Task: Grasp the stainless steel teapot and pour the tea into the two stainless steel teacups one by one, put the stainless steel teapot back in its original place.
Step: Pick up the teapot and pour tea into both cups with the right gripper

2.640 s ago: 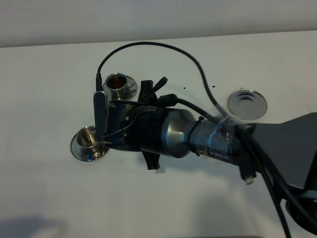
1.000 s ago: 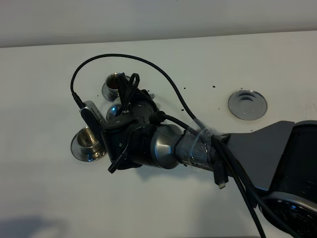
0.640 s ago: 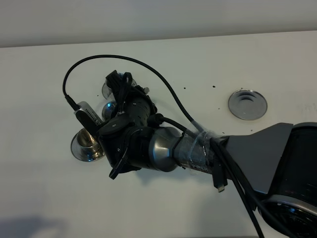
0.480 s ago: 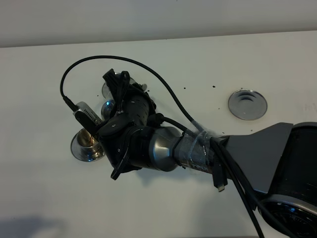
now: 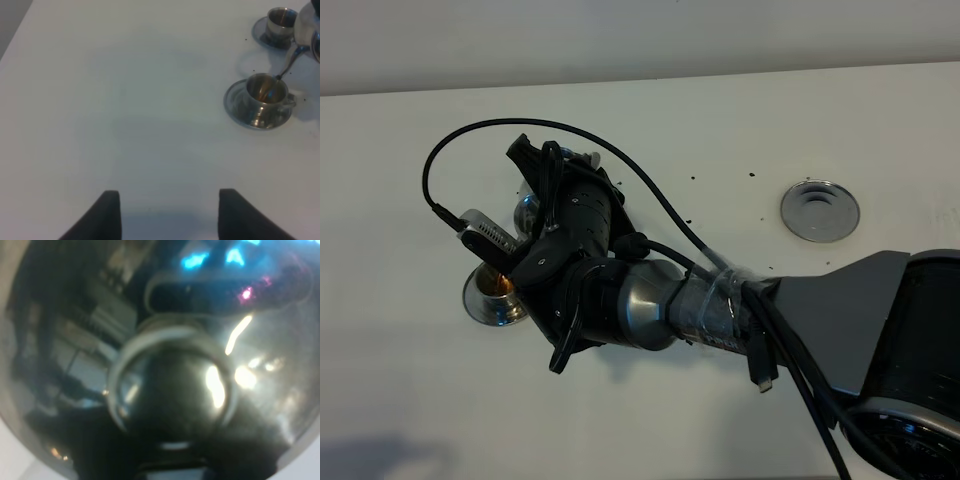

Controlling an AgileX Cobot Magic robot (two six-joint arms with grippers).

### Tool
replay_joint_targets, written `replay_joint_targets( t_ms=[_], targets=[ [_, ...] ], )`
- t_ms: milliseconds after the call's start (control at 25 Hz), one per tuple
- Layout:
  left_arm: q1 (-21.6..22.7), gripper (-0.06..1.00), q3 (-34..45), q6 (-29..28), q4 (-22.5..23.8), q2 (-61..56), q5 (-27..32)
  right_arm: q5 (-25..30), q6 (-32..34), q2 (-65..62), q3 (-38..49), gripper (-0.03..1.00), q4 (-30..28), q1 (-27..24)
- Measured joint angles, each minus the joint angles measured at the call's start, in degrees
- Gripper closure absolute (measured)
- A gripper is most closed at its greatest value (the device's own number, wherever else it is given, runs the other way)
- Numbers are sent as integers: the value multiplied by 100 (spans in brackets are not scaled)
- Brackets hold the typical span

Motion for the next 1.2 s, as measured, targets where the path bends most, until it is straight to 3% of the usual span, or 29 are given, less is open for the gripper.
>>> replay_joint_targets(
  t_ms=[480,1200],
  targets=[
    [0,47,0,0,0,0,0,0,-3,0,0,79,-534,0],
    [0,47,0,13,0,0,0,29,-392,0,0,79,-685,0]
  ],
)
